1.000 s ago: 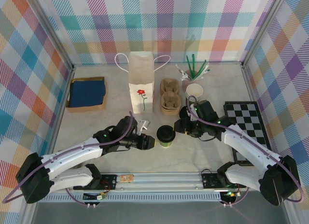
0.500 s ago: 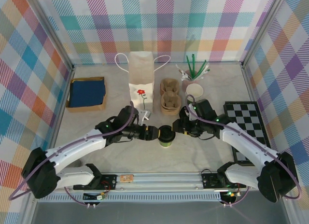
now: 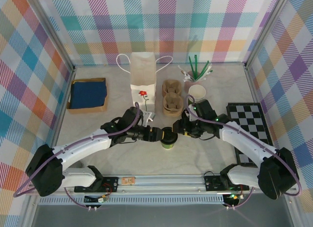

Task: Pack the takeout coffee

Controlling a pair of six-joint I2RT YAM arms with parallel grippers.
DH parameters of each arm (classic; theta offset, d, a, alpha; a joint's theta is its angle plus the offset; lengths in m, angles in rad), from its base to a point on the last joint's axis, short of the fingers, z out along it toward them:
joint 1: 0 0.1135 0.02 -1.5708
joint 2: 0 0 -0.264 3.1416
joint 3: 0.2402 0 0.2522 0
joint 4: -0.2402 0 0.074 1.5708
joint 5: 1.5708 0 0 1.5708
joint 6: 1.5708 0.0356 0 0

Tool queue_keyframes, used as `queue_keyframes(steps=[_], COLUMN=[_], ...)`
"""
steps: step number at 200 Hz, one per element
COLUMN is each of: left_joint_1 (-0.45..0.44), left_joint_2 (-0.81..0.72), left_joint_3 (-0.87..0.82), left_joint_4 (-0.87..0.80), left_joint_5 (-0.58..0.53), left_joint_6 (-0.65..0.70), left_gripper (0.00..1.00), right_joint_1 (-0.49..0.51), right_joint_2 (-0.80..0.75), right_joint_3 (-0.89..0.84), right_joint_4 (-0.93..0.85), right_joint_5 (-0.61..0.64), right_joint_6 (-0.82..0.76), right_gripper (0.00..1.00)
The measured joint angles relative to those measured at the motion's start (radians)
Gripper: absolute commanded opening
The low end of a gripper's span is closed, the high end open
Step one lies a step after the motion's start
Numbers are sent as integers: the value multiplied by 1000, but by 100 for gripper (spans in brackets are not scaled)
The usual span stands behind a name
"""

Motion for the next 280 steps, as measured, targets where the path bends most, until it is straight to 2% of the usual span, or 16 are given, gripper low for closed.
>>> queue_keyframes(steps=[69,96,139,280], left_joint_1=[0,0,0,3], left_joint_2=[61,67,80,83], left_joint_3=[0,0,-5,-69], left_joint_4=[31,43,77,185], left_joint_5=[0,0,8,34], left_joint_6=[0,1,-2,-23], left_gripper=[53,46,40,40], right_joint_1=[0,0,0,-11], right_joint_2=[6,14,15,13], right_joint_3=[0,-2,-39,-156], right_joint_4=[15,25,77,293], right_joint_5=[0,2,-3,-64], right_joint_6=[0,1,5,27], right_gripper=[66,62,57,52])
